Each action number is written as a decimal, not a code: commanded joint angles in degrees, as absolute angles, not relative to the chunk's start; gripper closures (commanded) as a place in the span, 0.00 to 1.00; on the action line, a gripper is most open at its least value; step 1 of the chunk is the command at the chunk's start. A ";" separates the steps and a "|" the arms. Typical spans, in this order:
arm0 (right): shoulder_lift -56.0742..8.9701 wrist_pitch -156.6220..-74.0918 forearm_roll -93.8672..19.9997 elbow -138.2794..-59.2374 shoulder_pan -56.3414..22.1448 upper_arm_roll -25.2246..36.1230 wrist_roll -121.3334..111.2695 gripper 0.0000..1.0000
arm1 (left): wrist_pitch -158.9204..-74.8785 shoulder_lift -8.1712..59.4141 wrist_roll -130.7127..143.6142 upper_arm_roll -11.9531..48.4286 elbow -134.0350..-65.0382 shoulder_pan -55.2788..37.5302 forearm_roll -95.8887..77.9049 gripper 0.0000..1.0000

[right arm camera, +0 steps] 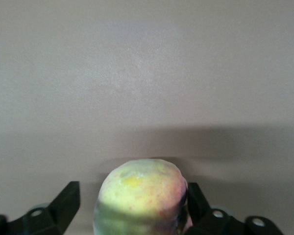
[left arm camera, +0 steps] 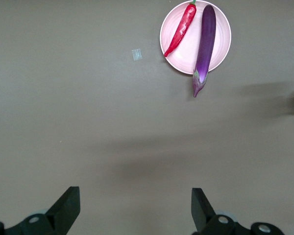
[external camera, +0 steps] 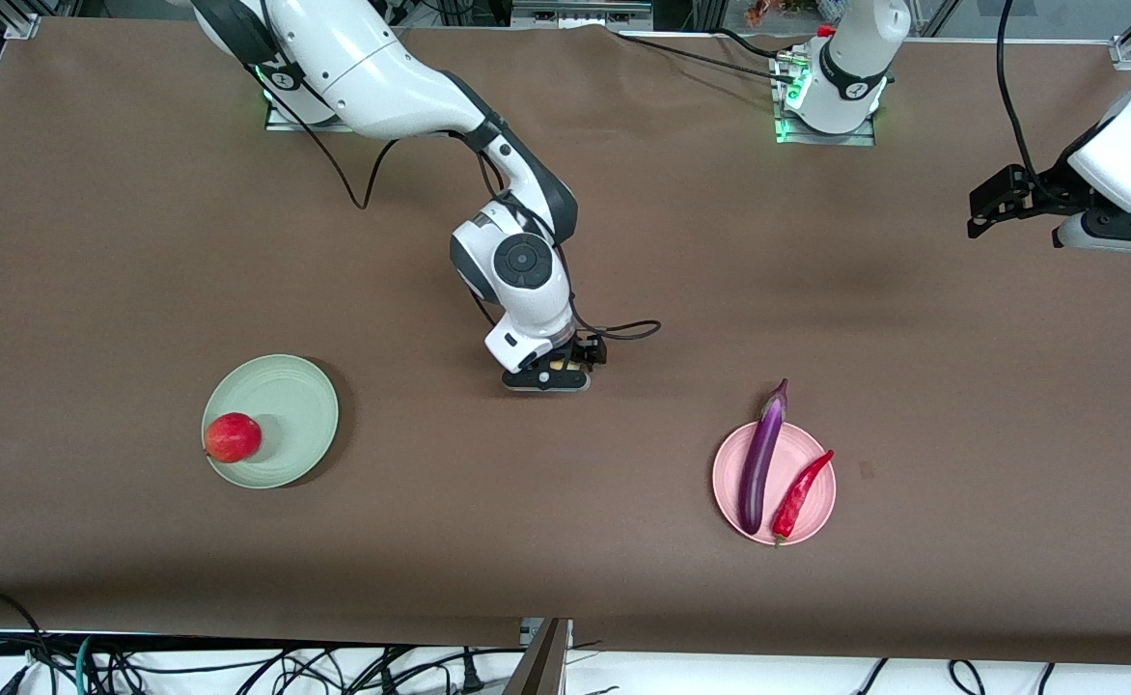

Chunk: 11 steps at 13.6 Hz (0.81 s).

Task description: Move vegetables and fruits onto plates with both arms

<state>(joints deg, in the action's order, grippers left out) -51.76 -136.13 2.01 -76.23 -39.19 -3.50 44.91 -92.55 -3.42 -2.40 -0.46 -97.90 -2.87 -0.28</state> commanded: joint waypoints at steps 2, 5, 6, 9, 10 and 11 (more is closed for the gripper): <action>-51.42 -135.79 2.20 -76.29 -39.64 -3.16 44.74 0.68 | -91.41 -3.69 -1.76 -0.79 -98.00 -3.52 -1.41 0.00; -50.54 -134.66 2.20 -76.03 -38.33 -2.90 43.95 0.80 | -87.12 -3.78 -1.67 -0.79 -97.21 -3.08 -0.88 0.00; -49.58 -131.34 2.11 -75.50 -37.10 -2.81 42.47 0.80 | -86.66 -3.69 -1.67 -0.88 -97.03 -2.90 -0.88 0.00; -46.86 -121.41 2.02 -71.99 -31.92 -2.72 34.48 0.80 | -86.75 -3.16 -1.67 -0.79 -95.71 -2.90 -0.70 0.00; -45.71 -118.68 2.02 -71.29 -29.47 -2.72 30.62 0.80 | -86.75 -2.82 -1.76 -0.79 -95.54 -2.90 -0.70 0.00; -44.83 -116.74 1.85 -71.19 -26.57 -2.72 26.24 0.80 | -86.75 -2.81 -1.76 -0.79 -95.54 -2.90 -0.70 0.00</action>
